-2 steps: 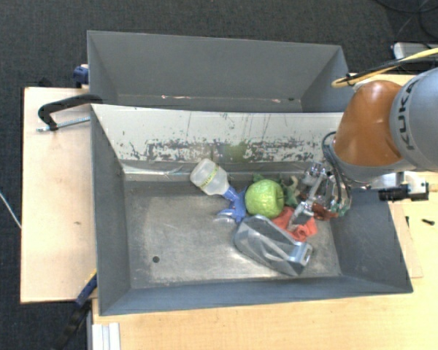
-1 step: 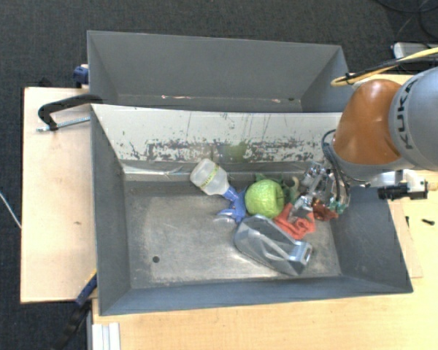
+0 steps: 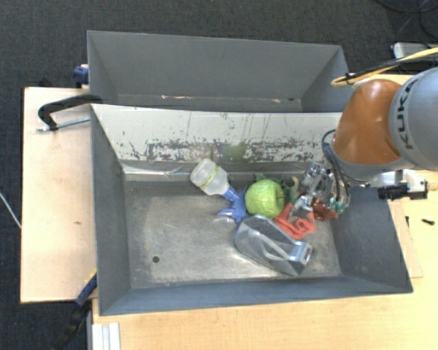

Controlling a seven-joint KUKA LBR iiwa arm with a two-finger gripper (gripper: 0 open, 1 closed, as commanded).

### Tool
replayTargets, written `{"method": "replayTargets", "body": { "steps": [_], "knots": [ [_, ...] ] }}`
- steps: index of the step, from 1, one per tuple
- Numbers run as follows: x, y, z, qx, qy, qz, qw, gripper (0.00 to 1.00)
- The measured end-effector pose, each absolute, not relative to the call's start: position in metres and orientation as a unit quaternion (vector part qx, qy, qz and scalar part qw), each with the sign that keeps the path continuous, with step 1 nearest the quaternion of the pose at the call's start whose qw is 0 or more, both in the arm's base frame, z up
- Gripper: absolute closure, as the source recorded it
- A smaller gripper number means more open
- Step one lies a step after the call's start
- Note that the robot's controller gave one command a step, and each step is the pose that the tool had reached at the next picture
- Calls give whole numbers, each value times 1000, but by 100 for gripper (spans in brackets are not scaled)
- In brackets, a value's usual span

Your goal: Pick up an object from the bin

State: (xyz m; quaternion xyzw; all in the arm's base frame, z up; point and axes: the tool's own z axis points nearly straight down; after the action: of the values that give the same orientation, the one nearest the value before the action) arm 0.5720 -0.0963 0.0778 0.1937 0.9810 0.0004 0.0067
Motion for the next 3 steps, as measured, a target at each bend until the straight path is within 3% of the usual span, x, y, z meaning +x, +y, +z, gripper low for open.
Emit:
{"method": "replayTargets", "body": {
  "steps": [1,2,3],
  "knots": [
    [570,-92,112,191,982,0,1,0],
    [575,-87,181,186,983,0,2,0],
    [561,-95,164,141,990,0,8,0]
  ]
}}
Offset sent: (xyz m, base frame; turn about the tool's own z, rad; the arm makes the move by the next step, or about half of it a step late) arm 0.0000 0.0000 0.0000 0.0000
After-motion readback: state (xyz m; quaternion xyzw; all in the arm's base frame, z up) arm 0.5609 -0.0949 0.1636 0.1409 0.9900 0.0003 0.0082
